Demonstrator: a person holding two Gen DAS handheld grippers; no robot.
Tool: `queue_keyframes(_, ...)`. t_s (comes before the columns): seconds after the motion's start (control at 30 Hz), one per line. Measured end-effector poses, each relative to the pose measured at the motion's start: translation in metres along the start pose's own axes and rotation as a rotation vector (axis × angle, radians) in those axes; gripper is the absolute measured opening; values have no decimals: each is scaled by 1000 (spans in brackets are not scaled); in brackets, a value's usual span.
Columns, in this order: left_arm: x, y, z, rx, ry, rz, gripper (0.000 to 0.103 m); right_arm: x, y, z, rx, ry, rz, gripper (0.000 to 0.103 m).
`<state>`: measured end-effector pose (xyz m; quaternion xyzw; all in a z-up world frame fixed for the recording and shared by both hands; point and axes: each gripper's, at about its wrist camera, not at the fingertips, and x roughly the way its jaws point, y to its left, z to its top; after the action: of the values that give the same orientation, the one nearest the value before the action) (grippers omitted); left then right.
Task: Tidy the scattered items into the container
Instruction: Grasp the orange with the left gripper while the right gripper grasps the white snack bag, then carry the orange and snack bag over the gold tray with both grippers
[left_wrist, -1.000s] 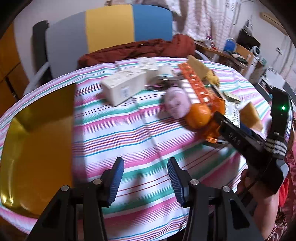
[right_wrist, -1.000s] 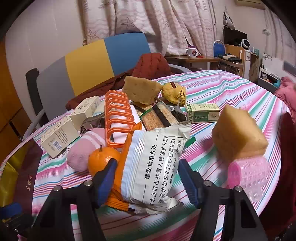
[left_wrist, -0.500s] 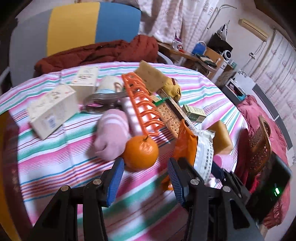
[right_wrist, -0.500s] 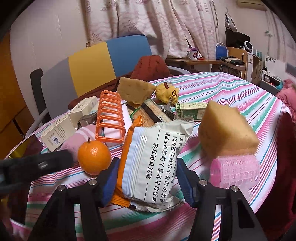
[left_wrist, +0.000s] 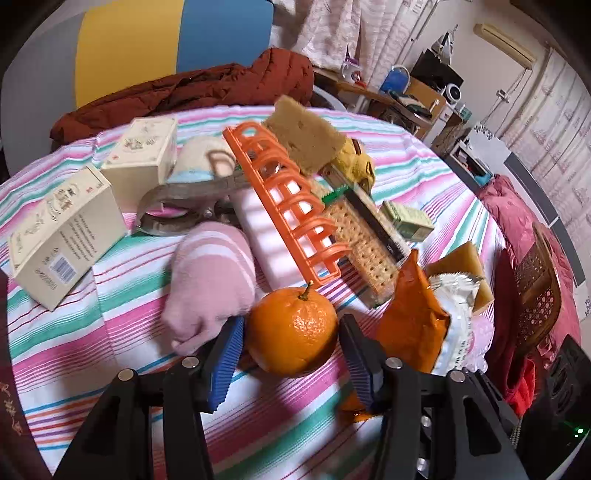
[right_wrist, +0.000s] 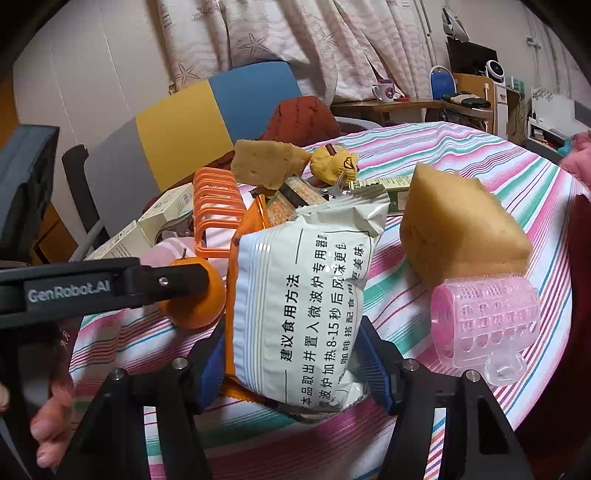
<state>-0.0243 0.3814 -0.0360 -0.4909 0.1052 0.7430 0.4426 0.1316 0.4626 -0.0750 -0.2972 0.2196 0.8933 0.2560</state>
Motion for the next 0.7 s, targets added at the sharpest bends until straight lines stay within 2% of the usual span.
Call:
queue_keyframes(0.07, 7, 1, -3, 8, 25, -2, 55, 0, 0, 0, -4, -1, 0, 65)
queue_keyframes(0.27, 1, 5, -13, 18, -7, -4, 54, 1, 0, 1, -12, 4, 1, 65)
queue_keyframes(0.37, -9, 10, -21, 24, -19, 15, 54, 1, 1, 1, -17, 9, -2, 64)
queue_keyframes(0.7, -45, 36, -59, -36, -44, 8, 54, -7, 9, -3, -20, 54, 25, 61)
